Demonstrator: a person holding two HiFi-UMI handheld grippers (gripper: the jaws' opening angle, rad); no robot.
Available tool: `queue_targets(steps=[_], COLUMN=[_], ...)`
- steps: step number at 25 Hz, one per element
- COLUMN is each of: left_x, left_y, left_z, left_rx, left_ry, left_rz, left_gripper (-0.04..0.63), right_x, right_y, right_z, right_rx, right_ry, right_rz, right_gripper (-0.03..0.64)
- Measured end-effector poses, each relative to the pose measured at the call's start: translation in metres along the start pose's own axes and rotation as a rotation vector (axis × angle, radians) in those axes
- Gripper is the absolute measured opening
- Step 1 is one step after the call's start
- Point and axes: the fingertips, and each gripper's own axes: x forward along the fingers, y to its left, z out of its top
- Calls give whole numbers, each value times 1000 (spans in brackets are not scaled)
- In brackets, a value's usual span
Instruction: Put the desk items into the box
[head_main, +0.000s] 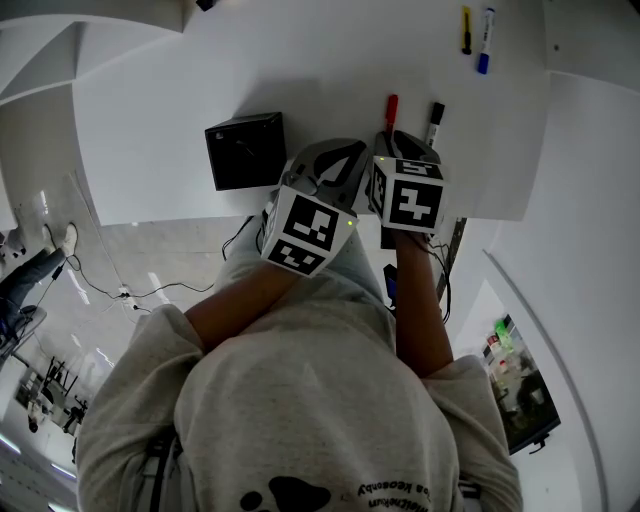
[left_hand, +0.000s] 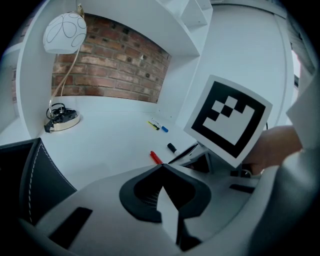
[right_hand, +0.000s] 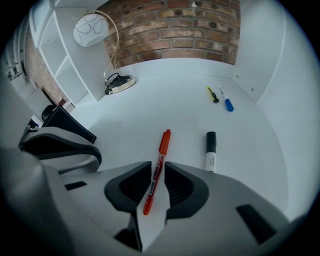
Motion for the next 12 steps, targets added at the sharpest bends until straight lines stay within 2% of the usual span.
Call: queue_targets(steps=[12], left_x=[-1], left_y=[3], left_z=[-3], left_rx=[-26], left_ry=[8], left_rz=[-5], left_gripper=[5], right_x=[7], right_y=[-1], right_z=[-3], right_rx=[3], right_ry=[53], right_rz=[-37], right_gripper=[75])
